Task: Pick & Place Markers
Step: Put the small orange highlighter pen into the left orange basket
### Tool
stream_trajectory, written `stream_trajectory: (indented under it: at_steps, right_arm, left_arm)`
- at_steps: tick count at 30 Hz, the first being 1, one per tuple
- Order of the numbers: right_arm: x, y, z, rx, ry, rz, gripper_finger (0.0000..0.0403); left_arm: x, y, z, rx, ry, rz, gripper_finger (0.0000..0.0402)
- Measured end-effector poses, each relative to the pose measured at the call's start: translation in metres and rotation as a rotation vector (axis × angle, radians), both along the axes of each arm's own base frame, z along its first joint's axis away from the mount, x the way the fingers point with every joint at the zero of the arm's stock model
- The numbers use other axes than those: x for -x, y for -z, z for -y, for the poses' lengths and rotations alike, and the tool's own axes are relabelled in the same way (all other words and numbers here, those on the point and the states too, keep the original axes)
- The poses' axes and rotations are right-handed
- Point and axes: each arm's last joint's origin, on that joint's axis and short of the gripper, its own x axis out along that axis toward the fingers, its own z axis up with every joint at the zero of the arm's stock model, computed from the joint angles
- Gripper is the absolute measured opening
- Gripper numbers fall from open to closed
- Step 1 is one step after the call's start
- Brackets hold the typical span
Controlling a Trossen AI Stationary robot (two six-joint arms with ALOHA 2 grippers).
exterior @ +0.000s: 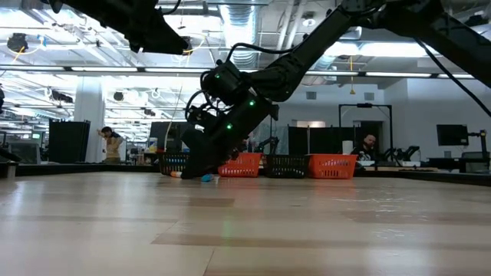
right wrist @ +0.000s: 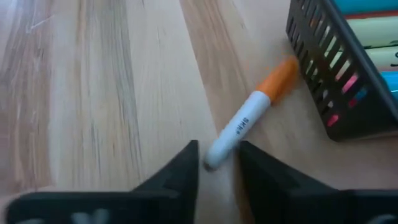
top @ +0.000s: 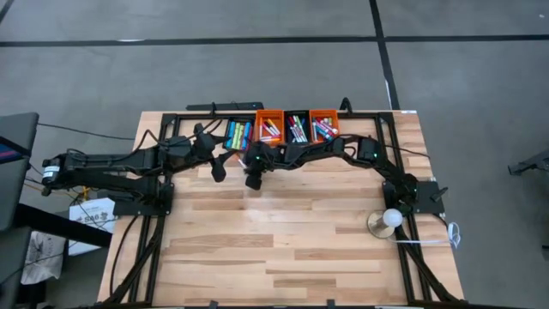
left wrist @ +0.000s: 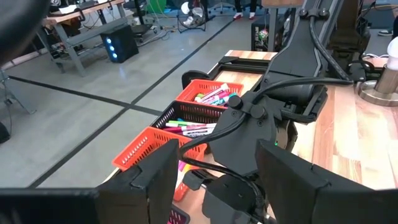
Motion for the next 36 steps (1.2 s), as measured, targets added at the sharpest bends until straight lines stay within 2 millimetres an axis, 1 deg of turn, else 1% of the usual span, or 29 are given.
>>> stream_trajectory:
  at_steps: [4, 6, 11, 15, 27, 30, 33, 36]
  right_arm:
    - [0.0, 0.0, -0.002, -0.028, -0.03, 0.0, 0.0034]
    - [0.0, 0.001, -0.004, -0.055, -0.056, -0.001, 0.0013]
    - [0.0, 0.002, -0.011, -0.069, -0.071, -0.018, 0.0022]
    - [0.001, 0.003, -0.02, -0.064, -0.099, -0.049, 0.0004]
    - [0.003, 0.003, -0.032, -0.074, -0.143, -0.096, 0.0001]
    - [0.005, -0.005, -0.04, -0.072, -0.165, -0.117, 0.0002]
    - [0.01, -0.023, -0.051, -0.054, -0.2, -0.138, 0.0001]
    - [0.019, -0.046, -0.068, -0.047, -0.26, -0.178, 0.0001]
  left_arm:
    - [0.0, 0.0, 0.0, 0.0, 0.0, 0.0, 0.0209]
    - [0.0, 0.0, 0.0, 0.0, 0.0, 0.0, 0.0209]
    - [0.0, 0.0, 0.0, 0.0, 0.0, 0.0, 0.0209]
    - [0.0, 0.0, 0.0, 0.0, 0.0, 0.0, 0.0209]
    - [0.0, 0.0, 0.0, 0.001, 0.002, -0.001, 0.0209]
    - [-0.001, 0.001, 0.0, 0.01, 0.011, -0.001, 0.0209]
    - [-0.007, 0.006, 0.002, 0.033, 0.075, -0.028, 0.0209]
    - [-0.017, 0.016, 0.002, 0.05, 0.109, -0.08, 0.0209]
